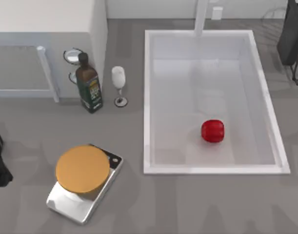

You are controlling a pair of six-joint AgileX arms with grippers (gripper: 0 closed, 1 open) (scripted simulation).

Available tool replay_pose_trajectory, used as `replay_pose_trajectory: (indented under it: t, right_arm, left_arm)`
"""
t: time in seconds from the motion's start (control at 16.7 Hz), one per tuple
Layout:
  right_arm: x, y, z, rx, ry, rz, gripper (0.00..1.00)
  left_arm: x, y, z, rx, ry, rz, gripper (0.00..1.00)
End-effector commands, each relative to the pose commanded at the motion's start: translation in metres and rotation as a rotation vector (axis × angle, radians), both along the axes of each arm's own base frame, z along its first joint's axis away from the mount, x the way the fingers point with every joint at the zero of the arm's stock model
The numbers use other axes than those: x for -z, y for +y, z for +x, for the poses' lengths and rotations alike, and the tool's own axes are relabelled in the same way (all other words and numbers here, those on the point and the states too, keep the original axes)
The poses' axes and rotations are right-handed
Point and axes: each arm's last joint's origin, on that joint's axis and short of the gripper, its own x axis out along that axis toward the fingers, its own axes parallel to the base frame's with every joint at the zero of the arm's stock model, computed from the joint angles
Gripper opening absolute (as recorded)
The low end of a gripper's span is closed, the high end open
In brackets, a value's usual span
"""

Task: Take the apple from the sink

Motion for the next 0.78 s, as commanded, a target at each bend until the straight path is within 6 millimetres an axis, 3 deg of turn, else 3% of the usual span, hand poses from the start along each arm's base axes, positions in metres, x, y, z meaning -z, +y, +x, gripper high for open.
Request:
replay_pose_trajectory:
  t: [0.78]
  right_arm:
    - [-0.0016,0.0000,0.0001,0.000,0.007,0.002,1.00]
  left_arm:
    - [0.0000,0.0000,0.0000,0.000,0.000,0.000,1.00]
